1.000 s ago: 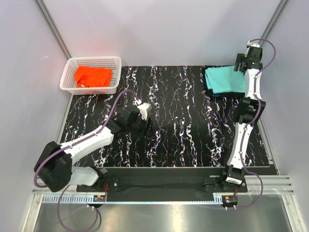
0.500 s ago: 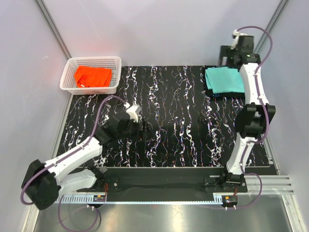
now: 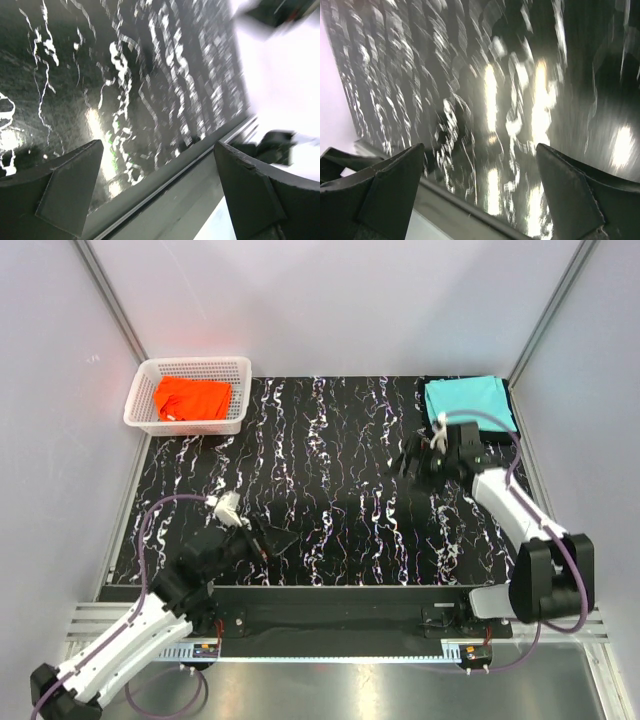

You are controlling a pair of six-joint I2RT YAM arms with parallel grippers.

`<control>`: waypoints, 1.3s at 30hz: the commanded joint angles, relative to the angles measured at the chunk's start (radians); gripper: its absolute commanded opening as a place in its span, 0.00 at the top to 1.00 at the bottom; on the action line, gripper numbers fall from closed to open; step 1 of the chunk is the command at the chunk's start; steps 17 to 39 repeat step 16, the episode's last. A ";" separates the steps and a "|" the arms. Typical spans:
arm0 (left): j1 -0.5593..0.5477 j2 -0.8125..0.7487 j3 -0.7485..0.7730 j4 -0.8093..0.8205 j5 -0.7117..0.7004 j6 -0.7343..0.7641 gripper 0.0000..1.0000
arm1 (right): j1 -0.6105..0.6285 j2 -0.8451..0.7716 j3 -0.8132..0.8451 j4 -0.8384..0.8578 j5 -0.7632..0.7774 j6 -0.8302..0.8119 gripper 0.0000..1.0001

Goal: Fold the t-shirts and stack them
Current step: Reset both grippers

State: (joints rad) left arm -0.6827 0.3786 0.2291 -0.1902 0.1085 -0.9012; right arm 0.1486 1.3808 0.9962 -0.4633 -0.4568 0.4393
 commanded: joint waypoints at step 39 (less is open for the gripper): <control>-0.002 -0.530 -0.191 -0.052 -0.121 -0.303 0.01 | -0.003 -0.706 -0.827 0.454 -0.125 0.637 0.00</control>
